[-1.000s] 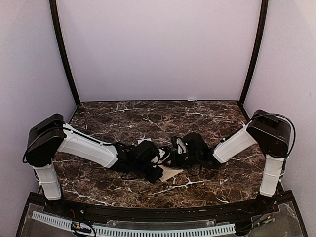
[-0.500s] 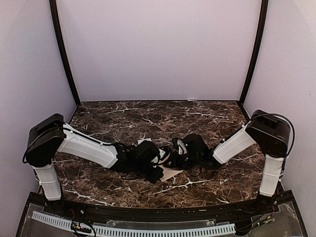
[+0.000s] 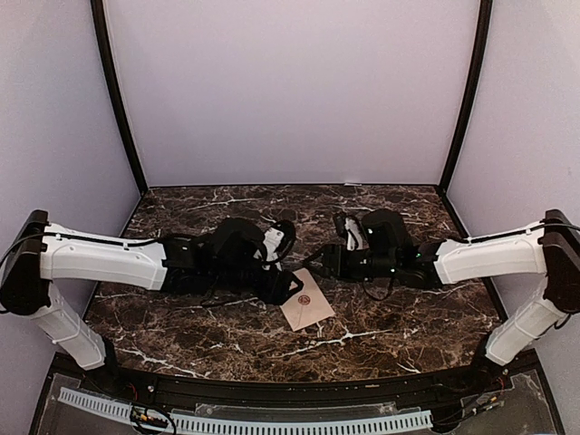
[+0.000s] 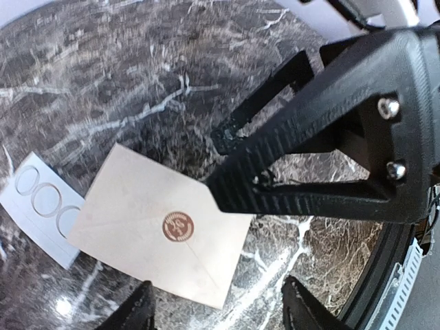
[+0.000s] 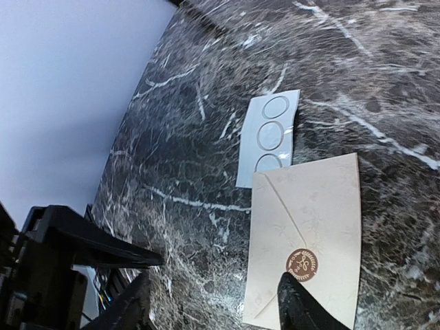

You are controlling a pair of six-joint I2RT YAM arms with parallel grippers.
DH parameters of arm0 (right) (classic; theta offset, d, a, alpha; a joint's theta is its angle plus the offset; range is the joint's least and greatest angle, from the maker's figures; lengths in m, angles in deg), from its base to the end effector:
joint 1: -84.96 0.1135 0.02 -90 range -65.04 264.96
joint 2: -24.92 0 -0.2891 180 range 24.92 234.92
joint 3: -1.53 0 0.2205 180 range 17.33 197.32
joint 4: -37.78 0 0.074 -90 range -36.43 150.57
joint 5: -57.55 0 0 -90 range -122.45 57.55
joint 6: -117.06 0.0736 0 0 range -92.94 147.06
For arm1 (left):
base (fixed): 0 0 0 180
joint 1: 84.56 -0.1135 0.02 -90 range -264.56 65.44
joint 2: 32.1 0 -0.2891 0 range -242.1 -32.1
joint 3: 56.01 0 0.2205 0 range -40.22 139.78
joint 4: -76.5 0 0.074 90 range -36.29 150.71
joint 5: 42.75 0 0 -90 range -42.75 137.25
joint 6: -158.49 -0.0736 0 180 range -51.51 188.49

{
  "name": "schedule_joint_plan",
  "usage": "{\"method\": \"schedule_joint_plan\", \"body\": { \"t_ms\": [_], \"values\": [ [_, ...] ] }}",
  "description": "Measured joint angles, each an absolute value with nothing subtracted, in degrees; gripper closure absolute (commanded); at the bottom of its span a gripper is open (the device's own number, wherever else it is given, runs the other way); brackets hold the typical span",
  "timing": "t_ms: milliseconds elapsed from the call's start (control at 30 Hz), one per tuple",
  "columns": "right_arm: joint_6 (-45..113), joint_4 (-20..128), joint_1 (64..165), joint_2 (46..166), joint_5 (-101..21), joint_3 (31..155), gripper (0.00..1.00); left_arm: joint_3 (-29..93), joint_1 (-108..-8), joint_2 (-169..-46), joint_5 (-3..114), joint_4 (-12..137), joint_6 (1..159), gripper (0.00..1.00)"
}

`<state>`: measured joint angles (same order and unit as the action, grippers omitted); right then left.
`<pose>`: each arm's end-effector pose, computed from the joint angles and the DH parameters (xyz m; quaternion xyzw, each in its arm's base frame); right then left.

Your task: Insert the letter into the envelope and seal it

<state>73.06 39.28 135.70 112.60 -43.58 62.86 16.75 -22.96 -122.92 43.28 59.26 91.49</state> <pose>0.2011 0.2685 0.2362 -0.0853 0.8497 0.4392 0.2792 0.1729 -0.3091 0.2490 0.2784 0.8431 -0.2863 0.3603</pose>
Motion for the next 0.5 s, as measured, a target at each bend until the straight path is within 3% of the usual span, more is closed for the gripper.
{"method": "schedule_joint_plan", "body": {
  "t_ms": [167,500],
  "values": [
    [70.8,44.9,132.4,107.8,-38.3,62.6,0.08,15.4,-29.9,-118.1,43.1,59.4,91.2,0.08],
    [62.9,49.1,115.3,103.4,-33.4,55.0,0.02,5.8,-57.0,-117.7,46.3,65.0,92.1,0.06]
  ]
}}
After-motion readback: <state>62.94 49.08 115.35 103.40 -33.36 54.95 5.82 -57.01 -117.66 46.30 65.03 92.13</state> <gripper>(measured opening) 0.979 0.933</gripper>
